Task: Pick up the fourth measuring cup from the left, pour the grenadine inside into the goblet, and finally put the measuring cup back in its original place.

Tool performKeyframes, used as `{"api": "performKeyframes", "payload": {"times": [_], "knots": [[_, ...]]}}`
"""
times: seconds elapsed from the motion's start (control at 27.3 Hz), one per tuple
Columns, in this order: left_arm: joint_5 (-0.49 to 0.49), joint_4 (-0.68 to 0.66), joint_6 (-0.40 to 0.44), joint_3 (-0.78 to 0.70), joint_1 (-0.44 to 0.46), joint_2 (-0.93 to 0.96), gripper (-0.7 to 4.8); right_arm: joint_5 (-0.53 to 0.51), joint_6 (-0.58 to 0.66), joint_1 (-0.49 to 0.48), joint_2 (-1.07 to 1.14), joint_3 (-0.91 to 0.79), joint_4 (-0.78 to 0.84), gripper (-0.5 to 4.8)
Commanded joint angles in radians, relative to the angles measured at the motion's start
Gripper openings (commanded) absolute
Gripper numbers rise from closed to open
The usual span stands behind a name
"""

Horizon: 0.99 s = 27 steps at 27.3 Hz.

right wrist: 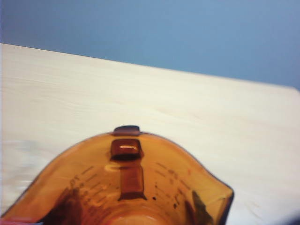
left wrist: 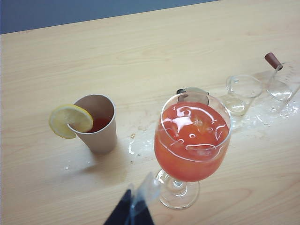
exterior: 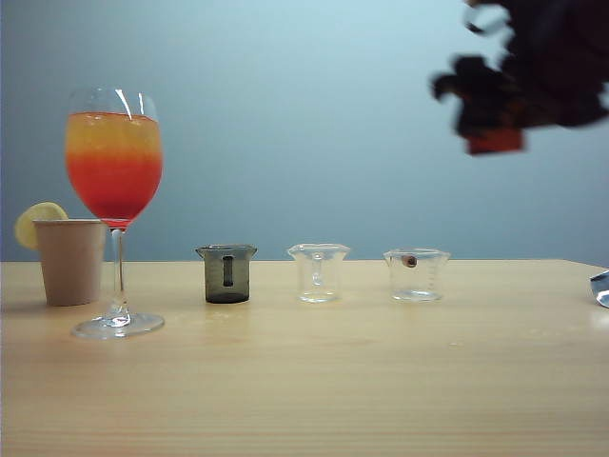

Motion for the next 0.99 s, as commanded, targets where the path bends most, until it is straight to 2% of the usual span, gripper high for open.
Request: {"api": "performKeyframes", "payload": {"times": [0.04,0.15,0.29,0.33,0.44,0.55,0.73,0.99], "knots": [[0.004,0.006,-0.002,0.002,0.000,-0.002,-0.04,0.002,0.039,-0.055,0.009,-0.075,0.142,0.75],[0.004,0.006,-0.002,0.002,0.000,-0.002,-0.04,-0.028,0.040,-0.113,0.071,-0.127,0.289,0.75],[0.004,0.006,-0.002,0.002,0.000,-0.002,-0.04,-0.134,0.040,-0.196,0.214,-0.130,0.449,0.75],[0.004,0.006,-0.002,0.002,0.000,-0.002,-0.04,-0.159,0.040,-0.227,0.312,-0.128,0.566,0.75],[0.004,0.006,-0.002,0.002,0.000,-0.002,-0.04,-0.185,0.048,-0.251,0.457,-0.097,0.686,0.75],[0.004,0.006,-0.002,0.002,0.000,-0.002,-0.04,-0.221,0.048,-0.256,0.569,-0.037,0.710,0.75],[0.004,0.006,-0.002,0.002,0.000,-0.002,-0.04,-0.224,0.048,-0.256,0.708,0.078,0.710,0.75],[0.004,0.006,-0.002,0.002,0.000,-0.002,-0.04,-0.219,0.047,-0.267,0.802,0.154,0.706,0.75]]}}
